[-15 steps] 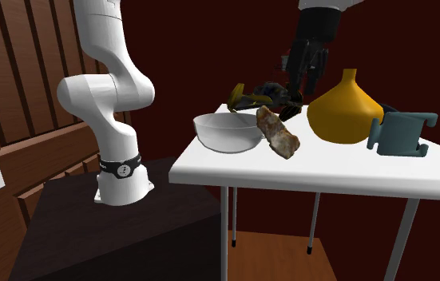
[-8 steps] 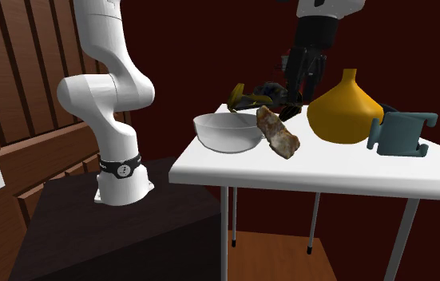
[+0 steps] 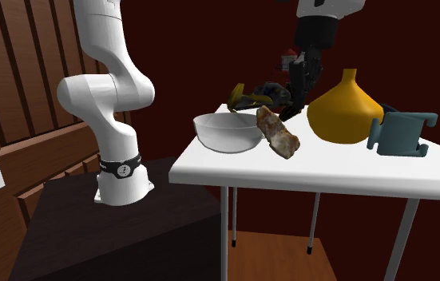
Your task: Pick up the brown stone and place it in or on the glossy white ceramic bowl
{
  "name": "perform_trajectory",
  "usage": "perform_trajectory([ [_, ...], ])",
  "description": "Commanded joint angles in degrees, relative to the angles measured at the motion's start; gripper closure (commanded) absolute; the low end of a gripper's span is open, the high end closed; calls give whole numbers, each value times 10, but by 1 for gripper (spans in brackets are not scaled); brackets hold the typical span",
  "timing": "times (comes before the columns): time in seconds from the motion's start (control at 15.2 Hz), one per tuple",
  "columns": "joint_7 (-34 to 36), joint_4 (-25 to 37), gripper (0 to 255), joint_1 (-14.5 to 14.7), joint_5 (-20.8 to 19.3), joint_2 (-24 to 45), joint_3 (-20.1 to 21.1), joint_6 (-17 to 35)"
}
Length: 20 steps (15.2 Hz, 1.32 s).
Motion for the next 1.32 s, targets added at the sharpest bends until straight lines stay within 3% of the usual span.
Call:
perform_trajectory([
  [0.0,0,0,255,0,0,0,0,0],
  [0.26,0,0,255,0,0,0,0,0],
  [0.33,0,0,0,0,0,0,0,0],
  [0.53,-385,-110,0,11,43,-113,-35,50],
  [0.79,-893,-201,0,67,73,-194,-150,96],
  [1.25,-891,-242,0,72,73,-178,-147,152],
])
